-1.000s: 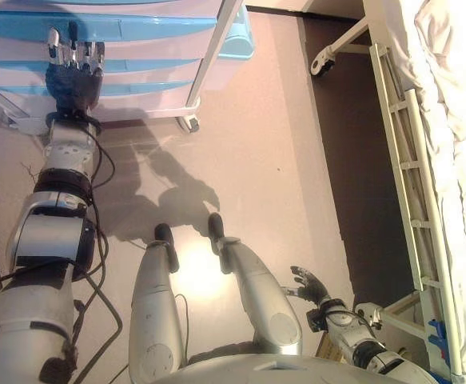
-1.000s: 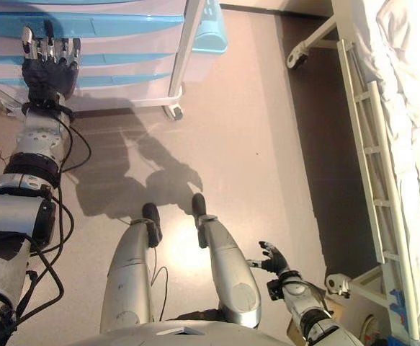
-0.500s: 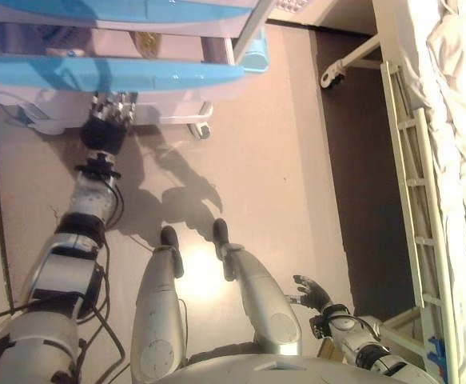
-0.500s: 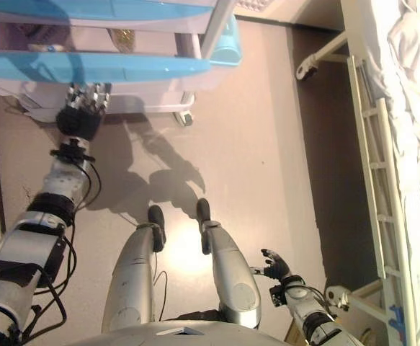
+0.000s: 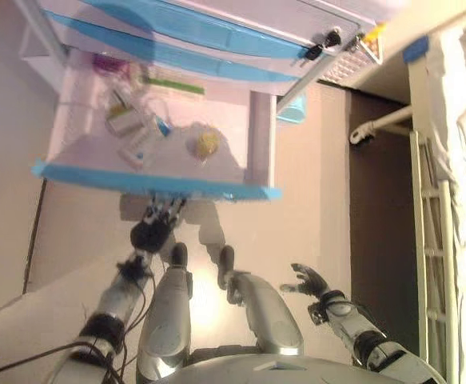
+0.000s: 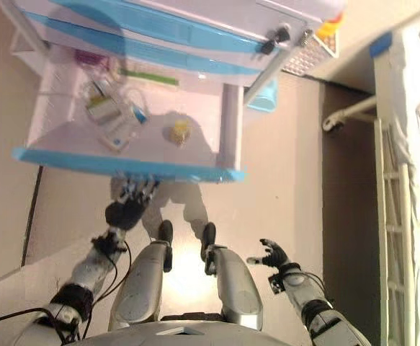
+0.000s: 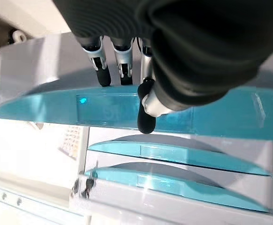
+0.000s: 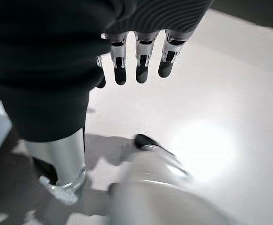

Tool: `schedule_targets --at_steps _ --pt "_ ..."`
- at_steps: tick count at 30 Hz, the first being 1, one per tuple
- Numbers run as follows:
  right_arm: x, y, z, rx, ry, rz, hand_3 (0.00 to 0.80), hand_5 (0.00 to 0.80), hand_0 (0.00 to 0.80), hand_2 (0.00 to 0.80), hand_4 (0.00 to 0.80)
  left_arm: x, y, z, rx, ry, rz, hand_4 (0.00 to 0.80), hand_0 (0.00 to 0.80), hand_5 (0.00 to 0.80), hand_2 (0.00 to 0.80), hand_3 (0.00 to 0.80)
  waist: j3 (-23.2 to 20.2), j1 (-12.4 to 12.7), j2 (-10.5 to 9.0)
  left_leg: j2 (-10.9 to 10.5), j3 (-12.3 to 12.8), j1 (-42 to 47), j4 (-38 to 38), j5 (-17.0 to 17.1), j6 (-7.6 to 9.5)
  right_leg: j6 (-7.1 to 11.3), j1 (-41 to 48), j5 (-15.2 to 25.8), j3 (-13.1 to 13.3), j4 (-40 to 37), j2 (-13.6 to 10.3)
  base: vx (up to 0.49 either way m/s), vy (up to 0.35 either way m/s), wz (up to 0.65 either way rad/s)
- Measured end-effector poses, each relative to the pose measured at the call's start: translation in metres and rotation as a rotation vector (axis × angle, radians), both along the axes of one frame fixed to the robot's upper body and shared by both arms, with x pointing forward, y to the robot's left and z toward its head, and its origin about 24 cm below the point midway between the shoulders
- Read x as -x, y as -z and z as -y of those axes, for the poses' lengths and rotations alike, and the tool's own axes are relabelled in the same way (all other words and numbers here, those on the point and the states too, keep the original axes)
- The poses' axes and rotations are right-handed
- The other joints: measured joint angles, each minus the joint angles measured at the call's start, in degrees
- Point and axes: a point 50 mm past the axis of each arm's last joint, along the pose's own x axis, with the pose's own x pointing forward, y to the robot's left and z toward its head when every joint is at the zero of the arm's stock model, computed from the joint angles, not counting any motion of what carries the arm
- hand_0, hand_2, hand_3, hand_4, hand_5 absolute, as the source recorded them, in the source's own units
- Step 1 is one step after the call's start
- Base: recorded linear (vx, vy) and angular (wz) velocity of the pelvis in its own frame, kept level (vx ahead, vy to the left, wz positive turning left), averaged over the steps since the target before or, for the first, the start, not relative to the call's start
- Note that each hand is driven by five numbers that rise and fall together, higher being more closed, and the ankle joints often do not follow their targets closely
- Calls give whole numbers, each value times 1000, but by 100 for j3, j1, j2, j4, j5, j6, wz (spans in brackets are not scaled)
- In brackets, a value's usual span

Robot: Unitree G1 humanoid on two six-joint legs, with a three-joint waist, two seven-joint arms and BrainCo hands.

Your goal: Open the drawer and pick up the medicine

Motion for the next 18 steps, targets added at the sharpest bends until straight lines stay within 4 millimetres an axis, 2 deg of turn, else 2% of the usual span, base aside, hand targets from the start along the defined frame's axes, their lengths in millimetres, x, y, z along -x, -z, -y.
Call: schedule_targets --at_steps 3,6,8,11,13,14,16,18 --pt "-12 -7 -3 -14 7 38 0 0 0 0 0 34 28 -12 40 -6 -119 800 800 800 800 800 20 147 28 -23 -151 468 -319 136 -153 -86 537 -56 -171 -290 5 71 -31 29" --pt "-8 -5 4 -1 32 22 0 0 0 0 0 56 44 -15 98 -34 -210 800 800 800 800 800 63 193 91 -19 -368 790 -650 300 -323 -207 871 -136 -387 -375 -2 63 -10 40" --pt "2 1 11 16 60 -16 0 0 0 0 0 65 52 -16 129 -50 -262 800 800 800 800 800 73 315 163 14 -393 940 -871 418 -488 -282 894 -183 -413 -324 22 43 15 19" --pt "26 14 25 46 118 -94 0 0 0 0 0 78 65 -9 161 -43 -372 800 800 800 800 800 -71 359 517 46 -532 1053 -1039 531 -581 -335 1007 -211 -531 -353 60 56 67 18" --pt "46 23 37 69 162 -158 0 0 0 0 0 84 76 -2 134 -33 -491 800 800 800 800 800 -319 336 841 43 -581 1169 -1143 600 -547 -373 1085 -234 -553 -357 55 52 85 16" --pt "52 25 42 80 178 -178 0 0 0 0 0 89 81 -1 96 -27 -549 0 0 0 0 0 -471 305 988 43 -584 1185 -1162 615 -526 -395 1103 -249 -557 -357 53 49 73 0" --pt "63 26 55 127 179 -211 0 0 0 0 0 105 92 -1 -8 9 -670 0 0 0 0 0 -773 234 1270 44 -584 1220 -1218 660 -561 -405 1115 -257 -570 -394 47 61 61 2" --pt "68 26 65 159 196 -231 0 0 0 0 0 121 103 -6 -153 6 -788 0 0 0 0 0 -894 123 1416 31 -591 1259 -1227 728 -665 -413 1216 -250 -666 -480 20 70 47 18"
